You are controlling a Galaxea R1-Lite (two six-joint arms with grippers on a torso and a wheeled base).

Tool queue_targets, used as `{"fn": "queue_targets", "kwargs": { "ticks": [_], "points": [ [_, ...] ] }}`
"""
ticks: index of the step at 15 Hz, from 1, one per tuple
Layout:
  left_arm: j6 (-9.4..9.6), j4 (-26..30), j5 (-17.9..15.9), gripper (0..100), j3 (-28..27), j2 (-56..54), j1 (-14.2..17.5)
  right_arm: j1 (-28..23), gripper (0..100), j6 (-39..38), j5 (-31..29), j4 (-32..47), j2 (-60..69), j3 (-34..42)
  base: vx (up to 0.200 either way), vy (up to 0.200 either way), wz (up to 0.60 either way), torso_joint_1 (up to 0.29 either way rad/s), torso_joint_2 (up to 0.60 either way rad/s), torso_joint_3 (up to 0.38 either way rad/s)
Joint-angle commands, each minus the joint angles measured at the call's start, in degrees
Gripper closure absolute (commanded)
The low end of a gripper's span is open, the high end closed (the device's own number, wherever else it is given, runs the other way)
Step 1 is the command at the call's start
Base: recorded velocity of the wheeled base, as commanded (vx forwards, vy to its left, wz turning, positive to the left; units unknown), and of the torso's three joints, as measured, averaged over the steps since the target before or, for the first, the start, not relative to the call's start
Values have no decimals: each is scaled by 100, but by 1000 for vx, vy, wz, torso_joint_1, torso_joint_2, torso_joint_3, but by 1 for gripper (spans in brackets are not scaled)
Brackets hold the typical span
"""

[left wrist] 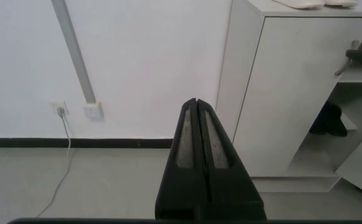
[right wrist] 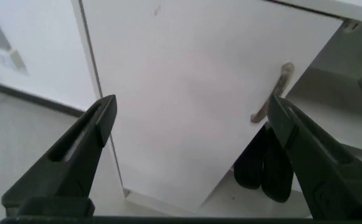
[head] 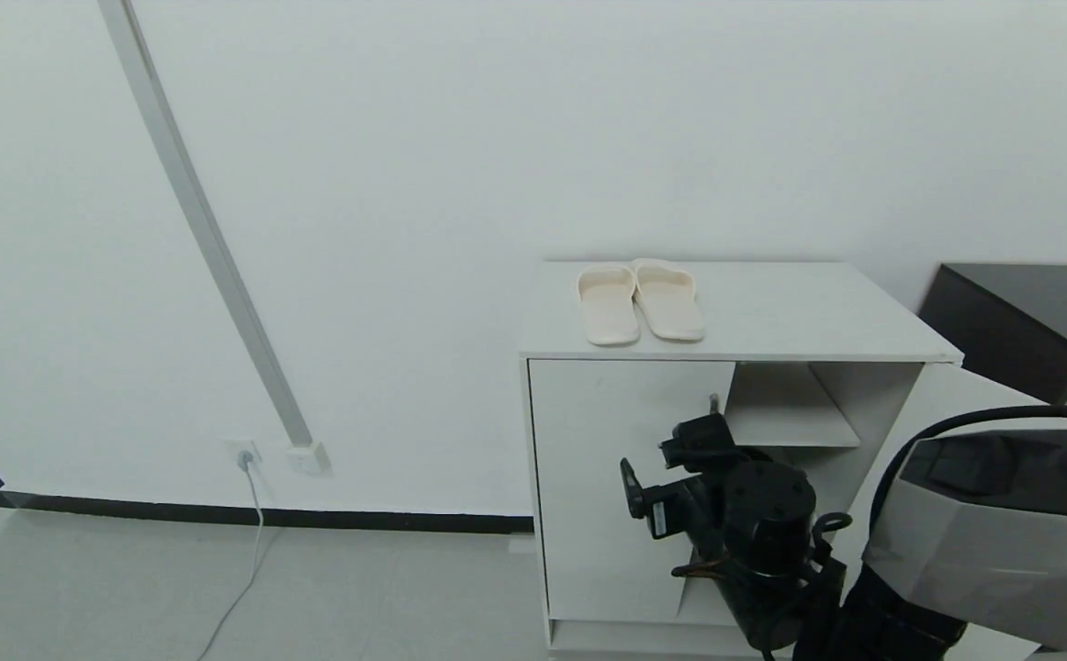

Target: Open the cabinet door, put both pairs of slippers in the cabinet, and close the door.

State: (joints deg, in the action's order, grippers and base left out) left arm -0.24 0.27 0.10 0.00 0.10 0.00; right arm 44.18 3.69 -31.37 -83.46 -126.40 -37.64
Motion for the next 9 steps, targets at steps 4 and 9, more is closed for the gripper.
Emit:
{"fn": "queue_targets", "kwargs": {
  "ticks": [4,9],
  "points": [
    [7,0,-10,100,0,-1,0,3,0,-677,-63,3072,1461,-1263,0,0,0,0,0,0],
    [7,0,-10,100,0,-1,0,-50,0,-1160,-520,5120,1593,-3021,0,0,0,0,0,0]
  ]
}}
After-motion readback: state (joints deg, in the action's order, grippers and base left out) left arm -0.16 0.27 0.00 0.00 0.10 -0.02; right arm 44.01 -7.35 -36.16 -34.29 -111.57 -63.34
